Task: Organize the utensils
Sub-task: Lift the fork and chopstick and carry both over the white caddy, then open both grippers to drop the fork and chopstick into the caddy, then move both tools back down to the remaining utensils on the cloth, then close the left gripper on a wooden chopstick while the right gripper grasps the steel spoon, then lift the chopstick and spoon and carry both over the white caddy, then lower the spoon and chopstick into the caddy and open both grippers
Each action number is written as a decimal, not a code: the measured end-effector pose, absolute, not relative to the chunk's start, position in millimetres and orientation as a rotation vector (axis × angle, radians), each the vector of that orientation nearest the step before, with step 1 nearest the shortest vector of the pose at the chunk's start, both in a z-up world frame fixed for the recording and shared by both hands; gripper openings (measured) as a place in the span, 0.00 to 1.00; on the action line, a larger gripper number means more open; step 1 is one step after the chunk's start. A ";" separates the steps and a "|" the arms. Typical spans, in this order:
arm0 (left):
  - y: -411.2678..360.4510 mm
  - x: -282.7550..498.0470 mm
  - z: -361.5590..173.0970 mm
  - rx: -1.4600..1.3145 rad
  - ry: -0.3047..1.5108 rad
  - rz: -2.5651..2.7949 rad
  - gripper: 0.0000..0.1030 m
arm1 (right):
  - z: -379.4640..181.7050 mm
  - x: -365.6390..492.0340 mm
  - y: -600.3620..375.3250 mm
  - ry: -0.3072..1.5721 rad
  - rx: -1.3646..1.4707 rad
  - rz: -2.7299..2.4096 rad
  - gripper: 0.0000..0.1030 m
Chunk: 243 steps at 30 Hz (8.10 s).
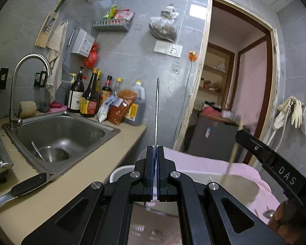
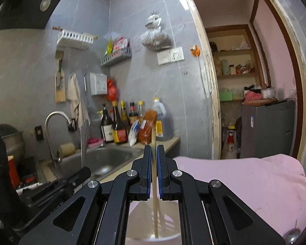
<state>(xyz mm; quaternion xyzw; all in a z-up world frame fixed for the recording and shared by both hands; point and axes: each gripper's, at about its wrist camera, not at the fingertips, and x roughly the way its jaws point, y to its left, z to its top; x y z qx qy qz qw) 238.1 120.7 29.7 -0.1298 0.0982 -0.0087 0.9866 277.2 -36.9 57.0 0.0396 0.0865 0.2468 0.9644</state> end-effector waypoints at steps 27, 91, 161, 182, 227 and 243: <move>70.8 183.7 77.5 -0.285 0.181 -0.198 0.78 | 88.1 192.8 -153.3 0.020 0.053 0.364 0.79; -70.0 314.2 -37.7 -0.294 1.041 -0.596 0.09 | -28.8 282.2 -258.9 0.789 -0.066 0.325 0.45; -38.3 199.9 27.8 -0.328 0.334 -0.525 0.04 | 20.4 172.7 -243.6 0.096 -0.180 0.169 0.40; 15.7 189.7 80.4 -0.302 0.043 -0.347 0.04 | 87.5 178.5 -186.0 -0.088 -0.146 0.304 0.40; 116.9 248.5 25.3 -0.309 -0.044 0.057 0.04 | 35.1 272.4 -44.9 0.043 -0.104 0.478 0.41; 111.6 229.1 13.8 -0.299 0.037 0.037 0.05 | 29.0 274.2 -48.2 0.075 -0.082 0.499 0.41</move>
